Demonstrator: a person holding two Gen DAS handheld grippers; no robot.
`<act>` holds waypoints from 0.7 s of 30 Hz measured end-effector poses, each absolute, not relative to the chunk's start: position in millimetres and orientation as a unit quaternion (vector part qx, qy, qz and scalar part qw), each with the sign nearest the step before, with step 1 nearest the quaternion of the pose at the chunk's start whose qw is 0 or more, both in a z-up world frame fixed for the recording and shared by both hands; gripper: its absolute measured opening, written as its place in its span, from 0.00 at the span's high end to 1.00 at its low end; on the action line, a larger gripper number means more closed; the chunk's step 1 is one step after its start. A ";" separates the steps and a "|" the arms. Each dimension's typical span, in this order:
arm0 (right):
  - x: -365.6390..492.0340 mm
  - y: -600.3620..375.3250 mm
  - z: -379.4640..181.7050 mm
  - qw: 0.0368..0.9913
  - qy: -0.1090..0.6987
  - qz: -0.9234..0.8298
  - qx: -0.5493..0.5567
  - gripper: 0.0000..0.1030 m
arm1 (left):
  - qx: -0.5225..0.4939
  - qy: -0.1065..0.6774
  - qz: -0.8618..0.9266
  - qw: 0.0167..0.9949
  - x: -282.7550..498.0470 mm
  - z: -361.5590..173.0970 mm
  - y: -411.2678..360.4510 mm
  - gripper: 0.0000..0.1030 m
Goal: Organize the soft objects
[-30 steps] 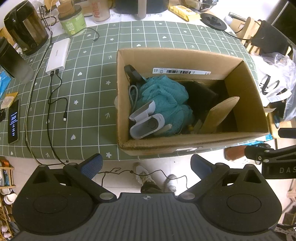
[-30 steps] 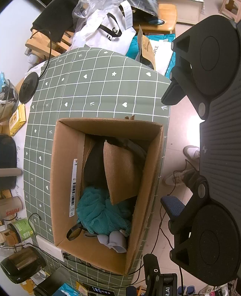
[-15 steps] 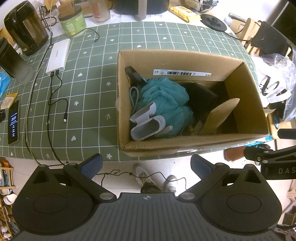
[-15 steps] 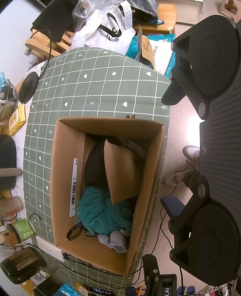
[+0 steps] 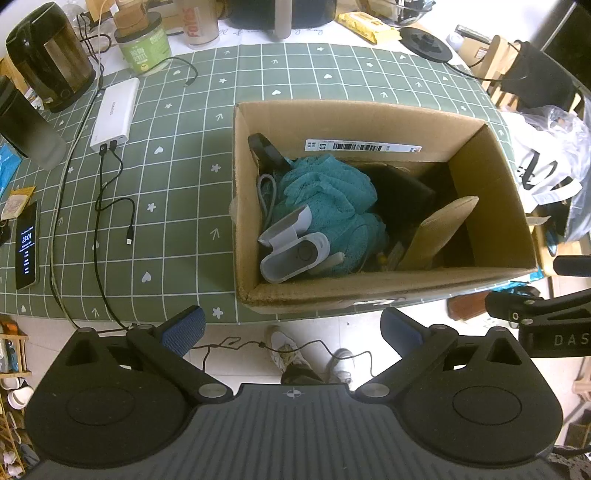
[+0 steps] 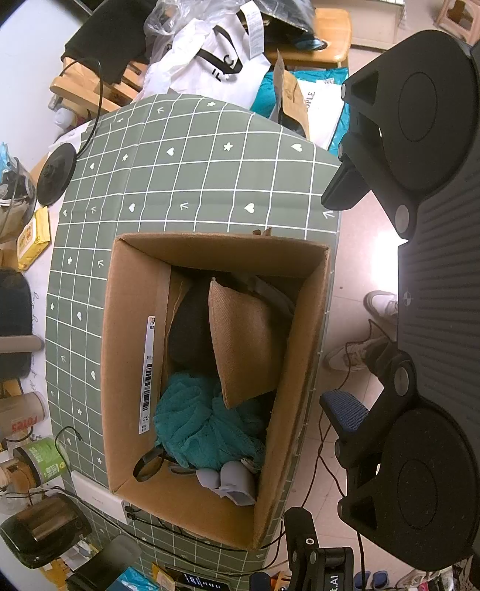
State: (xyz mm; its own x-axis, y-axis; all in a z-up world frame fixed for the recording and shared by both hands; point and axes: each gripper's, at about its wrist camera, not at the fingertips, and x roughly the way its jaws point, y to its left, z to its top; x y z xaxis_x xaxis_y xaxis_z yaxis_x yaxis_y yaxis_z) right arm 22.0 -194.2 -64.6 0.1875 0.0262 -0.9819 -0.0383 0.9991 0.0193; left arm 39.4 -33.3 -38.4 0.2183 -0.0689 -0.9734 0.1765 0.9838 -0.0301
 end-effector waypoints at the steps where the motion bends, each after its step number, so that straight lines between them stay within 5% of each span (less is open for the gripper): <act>1: 22.3 -194.3 -64.8 0.770 0.637 0.021 -0.004 0.00 | 0.043 0.620 -0.079 0.779 40.0 -38.4 -33.5 0.00; 21: 21.8 -194.7 -65.8 0.770 0.637 0.020 -0.004 0.00 | 0.045 0.620 -0.080 0.779 40.6 -38.2 -35.9 0.00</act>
State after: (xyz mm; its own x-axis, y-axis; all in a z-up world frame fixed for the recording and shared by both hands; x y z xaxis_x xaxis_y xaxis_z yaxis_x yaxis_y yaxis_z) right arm 21.8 -194.7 -65.8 0.1868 0.0257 -0.9821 -0.0355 0.9992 0.0194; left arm 40.6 -35.9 -38.2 0.2173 -0.0677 -0.9738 0.1801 0.9832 -0.0282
